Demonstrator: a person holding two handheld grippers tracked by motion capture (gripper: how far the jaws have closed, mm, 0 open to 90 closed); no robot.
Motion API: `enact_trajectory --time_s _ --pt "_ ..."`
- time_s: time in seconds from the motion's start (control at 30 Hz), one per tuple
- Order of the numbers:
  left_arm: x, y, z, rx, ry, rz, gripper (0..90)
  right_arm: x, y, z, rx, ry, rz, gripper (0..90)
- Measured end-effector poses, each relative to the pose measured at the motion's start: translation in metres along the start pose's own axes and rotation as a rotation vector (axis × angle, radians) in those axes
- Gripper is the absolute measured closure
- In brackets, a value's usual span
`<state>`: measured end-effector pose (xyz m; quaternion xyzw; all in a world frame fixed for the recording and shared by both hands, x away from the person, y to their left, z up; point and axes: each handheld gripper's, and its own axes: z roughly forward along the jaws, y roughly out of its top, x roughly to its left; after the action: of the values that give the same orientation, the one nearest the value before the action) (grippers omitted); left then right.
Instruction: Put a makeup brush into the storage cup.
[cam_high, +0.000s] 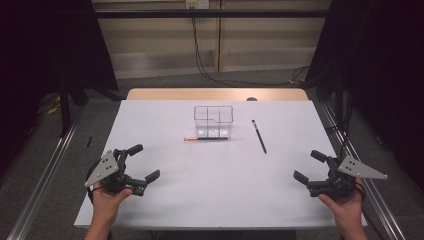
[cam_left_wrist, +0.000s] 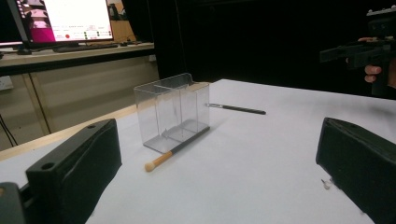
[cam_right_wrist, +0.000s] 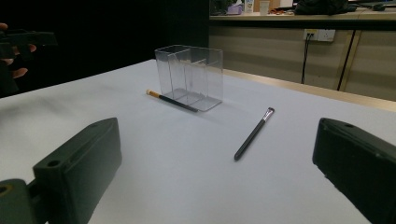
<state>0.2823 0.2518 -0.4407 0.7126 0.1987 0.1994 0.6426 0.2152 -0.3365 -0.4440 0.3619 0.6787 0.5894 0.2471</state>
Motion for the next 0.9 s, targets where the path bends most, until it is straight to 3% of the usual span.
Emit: enact_trajectory --time_s 0.27,0.33,0.67,0.9 --pt "0.001 0.000 0.001 -0.010 -0.001 -0.006 0.0 0.001 0.000 0.000 0.001 0.002 -0.006 0.8" --pt "0.001 0.000 0.001 0.002 -0.002 0.007 0.0 0.001 0.000 0.001 -0.001 0.003 -0.007 0.8" --pt "-0.002 0.000 0.006 -0.033 -0.030 -0.007 0.0 0.004 0.001 0.002 -0.022 0.014 -0.008 0.6" --pt "-0.007 0.002 0.017 -0.035 -0.054 0.018 0.0 0.005 0.001 0.012 -0.039 0.036 -0.012 0.5"
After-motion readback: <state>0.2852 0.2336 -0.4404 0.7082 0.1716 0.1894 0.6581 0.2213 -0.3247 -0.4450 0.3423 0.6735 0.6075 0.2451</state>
